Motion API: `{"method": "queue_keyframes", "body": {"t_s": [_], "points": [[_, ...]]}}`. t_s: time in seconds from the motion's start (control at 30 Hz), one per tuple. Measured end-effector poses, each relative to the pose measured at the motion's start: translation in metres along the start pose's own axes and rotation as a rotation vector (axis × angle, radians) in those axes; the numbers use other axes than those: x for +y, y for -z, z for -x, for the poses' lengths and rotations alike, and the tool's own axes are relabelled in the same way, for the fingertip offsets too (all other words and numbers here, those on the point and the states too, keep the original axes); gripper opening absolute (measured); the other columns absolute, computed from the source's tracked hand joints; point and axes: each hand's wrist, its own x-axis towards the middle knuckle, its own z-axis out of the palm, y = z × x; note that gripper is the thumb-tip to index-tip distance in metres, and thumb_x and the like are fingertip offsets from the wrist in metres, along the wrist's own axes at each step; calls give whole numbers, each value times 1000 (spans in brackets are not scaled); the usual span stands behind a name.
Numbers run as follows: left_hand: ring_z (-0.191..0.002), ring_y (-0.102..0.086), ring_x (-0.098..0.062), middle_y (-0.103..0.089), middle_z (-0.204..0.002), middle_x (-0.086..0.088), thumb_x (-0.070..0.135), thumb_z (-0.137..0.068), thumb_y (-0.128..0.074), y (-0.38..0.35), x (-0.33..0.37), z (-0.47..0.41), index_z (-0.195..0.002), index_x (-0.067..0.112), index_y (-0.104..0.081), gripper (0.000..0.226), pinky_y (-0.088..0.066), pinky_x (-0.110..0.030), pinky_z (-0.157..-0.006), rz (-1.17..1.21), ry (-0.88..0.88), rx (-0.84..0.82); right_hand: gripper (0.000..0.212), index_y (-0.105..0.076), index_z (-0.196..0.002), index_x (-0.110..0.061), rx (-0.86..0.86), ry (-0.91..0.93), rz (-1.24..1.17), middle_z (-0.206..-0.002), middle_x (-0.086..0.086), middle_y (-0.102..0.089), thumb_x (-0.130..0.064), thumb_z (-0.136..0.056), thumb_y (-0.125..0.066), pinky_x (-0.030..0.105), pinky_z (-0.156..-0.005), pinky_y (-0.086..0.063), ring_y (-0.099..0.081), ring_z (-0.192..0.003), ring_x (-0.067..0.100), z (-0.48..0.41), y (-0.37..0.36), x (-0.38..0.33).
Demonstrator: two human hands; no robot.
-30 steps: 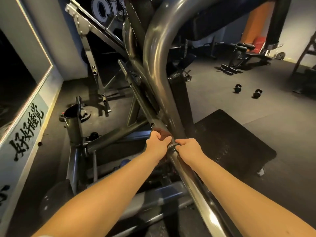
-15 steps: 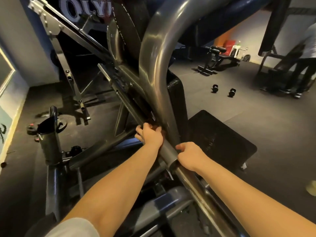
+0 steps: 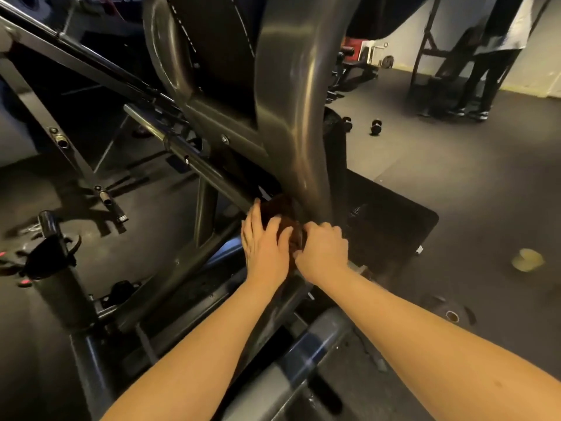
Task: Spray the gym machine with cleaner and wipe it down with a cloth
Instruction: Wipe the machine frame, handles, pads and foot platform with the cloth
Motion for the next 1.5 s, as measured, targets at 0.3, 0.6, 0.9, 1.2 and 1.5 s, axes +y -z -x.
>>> {"method": "queue_keyframes", "body": {"t_s": [0.3, 0.6, 0.9, 1.2, 1.5], "points": [[-147, -20, -38, -16, -168, -9, 48, -106, -47, 25, -51, -129, -132, 28, -68, 39, -21, -53, -116, -239, 210, -94, 54, -54, -144, -26, 99, -51, -27, -136, 3, -54, -31, -93, -71, 41, -103, -41, -46, -127, 27, -7, -15, -3], [-136, -25, -33, -27, -157, -9, 40, -102, -59, 2, -19, -44, -138, 22, -65, 41, -30, -43, -111, 73, 162, -6, 49, -55, -145, -31, 167, -115, -96, -139, -1, -54, -40, -98, -66, 39, -102, -38, -45, -128, 23, -11, -22, -1], [-134, -26, -29, -28, -154, -7, 25, -102, -63, 12, -34, -94, -128, 14, -71, 30, -33, -28, -109, 278, 375, 87, 50, -54, -146, -31, 192, -107, -58, -139, -3, -54, -41, -99, -64, 38, -104, -39, -44, -128, 21, -13, -25, -2], [-138, -28, -37, -27, -156, -10, 28, -102, -62, 53, -62, -192, -131, 11, -67, 34, -24, -27, -111, 232, 679, 86, 50, -53, -147, -32, 185, -117, -56, -139, -4, -54, -43, -99, -64, 36, -104, -39, -45, -128, 20, -12, -25, -2], [-135, -31, -27, -26, -155, -3, 21, -95, -72, 18, -27, -124, -122, 24, -71, 27, -35, -36, -113, 510, 671, 180, 49, -57, -142, -32, 203, -159, -117, -137, -3, -56, -47, -96, -66, 37, -103, -39, -46, -126, 20, -15, -25, -4]]}}
